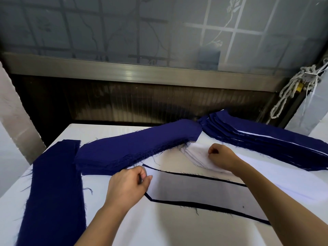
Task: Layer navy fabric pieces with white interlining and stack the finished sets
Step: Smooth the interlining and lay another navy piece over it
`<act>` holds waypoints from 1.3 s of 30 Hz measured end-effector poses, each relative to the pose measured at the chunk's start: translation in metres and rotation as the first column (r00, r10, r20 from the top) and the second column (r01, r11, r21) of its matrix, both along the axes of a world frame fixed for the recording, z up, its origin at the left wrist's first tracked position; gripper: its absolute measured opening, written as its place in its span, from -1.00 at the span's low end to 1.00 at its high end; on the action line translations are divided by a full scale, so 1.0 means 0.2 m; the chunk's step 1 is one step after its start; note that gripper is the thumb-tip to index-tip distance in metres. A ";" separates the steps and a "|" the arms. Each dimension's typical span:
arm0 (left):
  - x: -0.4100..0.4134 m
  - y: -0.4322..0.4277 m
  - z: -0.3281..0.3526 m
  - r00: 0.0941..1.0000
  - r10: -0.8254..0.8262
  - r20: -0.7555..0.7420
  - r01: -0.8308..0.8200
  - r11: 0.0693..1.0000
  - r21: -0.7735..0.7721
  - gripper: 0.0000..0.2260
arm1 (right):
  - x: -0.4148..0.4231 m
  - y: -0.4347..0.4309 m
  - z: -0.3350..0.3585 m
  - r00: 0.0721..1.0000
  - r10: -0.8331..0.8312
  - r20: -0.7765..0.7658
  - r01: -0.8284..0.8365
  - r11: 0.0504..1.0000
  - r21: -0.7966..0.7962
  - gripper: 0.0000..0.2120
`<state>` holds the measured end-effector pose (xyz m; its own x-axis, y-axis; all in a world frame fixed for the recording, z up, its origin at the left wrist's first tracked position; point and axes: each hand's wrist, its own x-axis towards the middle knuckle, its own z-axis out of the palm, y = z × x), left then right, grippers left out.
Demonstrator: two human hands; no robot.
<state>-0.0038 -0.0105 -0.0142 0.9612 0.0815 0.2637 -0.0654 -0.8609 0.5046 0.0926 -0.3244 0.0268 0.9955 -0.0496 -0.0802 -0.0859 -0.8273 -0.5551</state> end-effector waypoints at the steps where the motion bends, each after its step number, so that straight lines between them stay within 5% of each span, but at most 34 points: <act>1: 0.00 0.00 0.00 1.000 -0.001 0.001 0.001 1.000 -0.001 -0.67 | 0.00 -0.01 0.00 1.000 -0.020 -0.003 0.021 0.999 0.041 -0.82; 10: 0.00 0.00 0.00 1.000 0.008 0.027 -0.007 0.999 -0.033 -0.66 | -0.01 -0.07 -0.02 0.973 -0.221 -0.072 0.232 0.913 0.336 -0.82; 16: -0.02 0.00 0.02 0.994 0.033 0.105 -0.015 0.986 -0.163 -0.73 | -0.09 -0.10 0.06 0.962 -0.266 0.062 0.215 0.879 0.426 -0.86; 23: -0.03 -0.04 0.06 0.978 -0.159 0.136 0.201 0.890 -0.408 -0.78 | -0.27 0.06 0.23 0.935 -0.059 0.351 0.039 0.997 0.062 -0.87; 30: -0.02 -0.04 0.02 0.908 -0.416 -0.044 0.259 0.642 -0.722 -0.31 | -0.58 0.51 0.21 0.818 0.322 0.477 -0.212 0.939 -0.270 -0.92; 33: -0.03 -0.03 0.03 0.849 -0.523 -0.074 0.247 0.518 -0.819 -0.30 | -0.65 0.66 0.10 0.782 0.401 0.477 -0.254 0.904 -0.343 -0.90; 37: -0.03 -0.05 0.06 0.911 -0.412 -0.027 0.272 0.649 -0.711 -0.79 | -0.62 0.70 -0.01 0.792 0.406 0.456 -0.335 0.913 -0.231 -0.83; 39: -0.03 -0.06 0.06 0.935 -0.356 -0.007 0.279 0.746 -0.605 -0.84 | -0.57 0.67 -0.03 0.830 0.388 0.401 -0.371 0.921 -0.123 -0.66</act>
<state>-0.0093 -0.0228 -0.0022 0.9791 -0.1325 0.1542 -0.1906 -0.3343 0.9230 -0.0210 -0.1913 0.0206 0.8782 0.3440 0.3324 0.4666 -0.7691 -0.4368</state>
